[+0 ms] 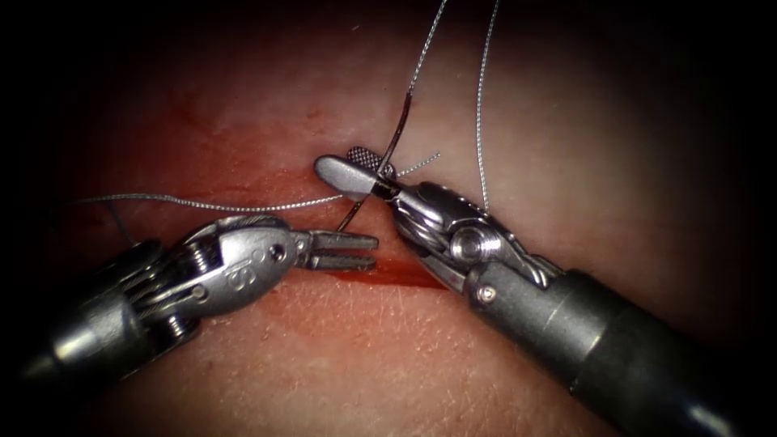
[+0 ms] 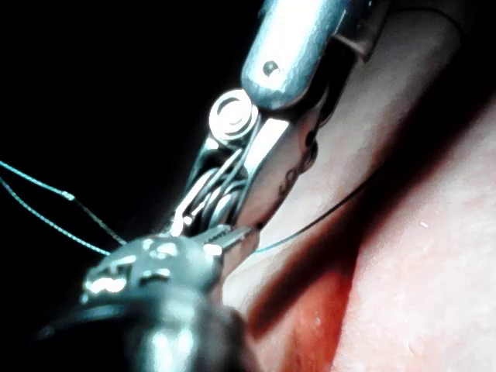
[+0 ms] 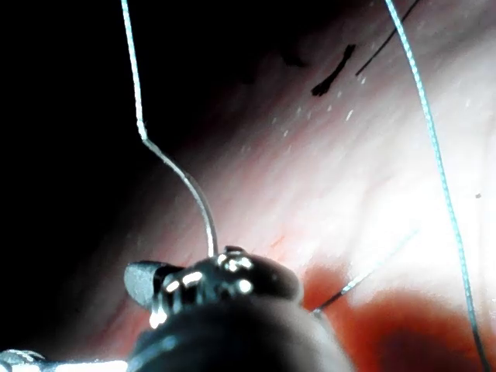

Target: Wound Closure

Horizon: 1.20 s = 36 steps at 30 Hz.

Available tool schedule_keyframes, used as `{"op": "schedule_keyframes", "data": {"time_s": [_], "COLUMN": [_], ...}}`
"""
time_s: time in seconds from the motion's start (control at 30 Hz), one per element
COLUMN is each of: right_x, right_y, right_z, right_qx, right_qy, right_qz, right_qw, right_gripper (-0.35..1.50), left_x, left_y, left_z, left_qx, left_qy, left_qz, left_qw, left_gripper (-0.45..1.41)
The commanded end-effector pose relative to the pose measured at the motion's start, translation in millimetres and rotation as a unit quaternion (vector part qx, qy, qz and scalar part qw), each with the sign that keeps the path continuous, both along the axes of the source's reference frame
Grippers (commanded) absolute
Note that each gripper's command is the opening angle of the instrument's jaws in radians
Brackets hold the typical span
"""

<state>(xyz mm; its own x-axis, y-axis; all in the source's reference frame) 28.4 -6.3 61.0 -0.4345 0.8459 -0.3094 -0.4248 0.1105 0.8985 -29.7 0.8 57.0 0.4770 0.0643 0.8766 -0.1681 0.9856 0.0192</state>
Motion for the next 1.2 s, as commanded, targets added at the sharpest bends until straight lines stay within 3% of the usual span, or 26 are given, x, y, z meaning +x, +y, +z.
{"op": "schedule_keyframes", "data": {"time_s": [0.03,0.1,0.2,0.33,0.67,0.8,0.83,0.87,0.9,1.17,1.2], "right_x": [0.3,0.3,-0.5,-2.2,-3.8,-3.8,-3.8,-3.8,-3.8,-3.7,-3.7], "right_y": [1.1,1.3,1.8,2.7,4.1,3.6,3.4,3.3,3.0,3.2,3.1], "right_z": [-0.9,-0.9,-1.2,-1.9,-2.9,-2.1,-1.9,-1.8,-1.8,-1.8,-1.9], "right_qx": [-0.003,-0.015,-0.050,-0.059,-0.081,-0.082,-0.073,-0.049,-0.023,-0.016,-0.010], "right_qy": [0.002,-0.004,-0.007,-0.013,-0.030,-0.034,-0.029,-0.015,0.004,0.008,0.011], "right_qz": [0.002,-0.002,-0.003,-0.011,-0.021,-0.025,-0.023,-0.016,-0.011,-0.007,-0.008], "right_qw": [1.000,1.000,0.999,0.998,0.996,0.996,0.997,0.999,1.000,1.000,1.000], "right_gripper": [1.38,1.48,1.48,1.33,1.26,1.03,0.76,0.34,-0.35,-0.35,-0.35], "left_x": [-0.4,-0.4,-0.2,-0.2,0.0,0.0,0.0,0.0,-0.1,-0.3,-0.3], "left_y": [1.1,1.1,1.0,1.0,1.0,0.9,0.9,0.9,0.9,0.5,0.5], "left_z": [-0.7,-0.7,-0.7,-0.7,-0.5,-0.5,-0.5,-0.5,-0.5,-0.7,-0.7], "left_qx": [-0.001,0.004,0.010,0.010,0.012,0.012,0.012,0.012,0.011,0.016,0.016], "left_qy": [-0.002,-0.001,0.001,0.003,0.016,0.016,0.016,0.016,0.016,0.012,0.012], "left_qz": [-0.003,-0.006,-0.007,-0.006,0.002,0.002,0.002,0.002,0.002,0.007,0.007], "left_qw": [1.000,1.000,1.000,1.000,1.000,1.000,1.000,1.000,1.000,1.000,1.000], "left_gripper": [-0.45,-0.45,-0.45,-0.45,-0.45,-0.45,-0.45,-0.45,-0.45,-0.45,-0.01]}}
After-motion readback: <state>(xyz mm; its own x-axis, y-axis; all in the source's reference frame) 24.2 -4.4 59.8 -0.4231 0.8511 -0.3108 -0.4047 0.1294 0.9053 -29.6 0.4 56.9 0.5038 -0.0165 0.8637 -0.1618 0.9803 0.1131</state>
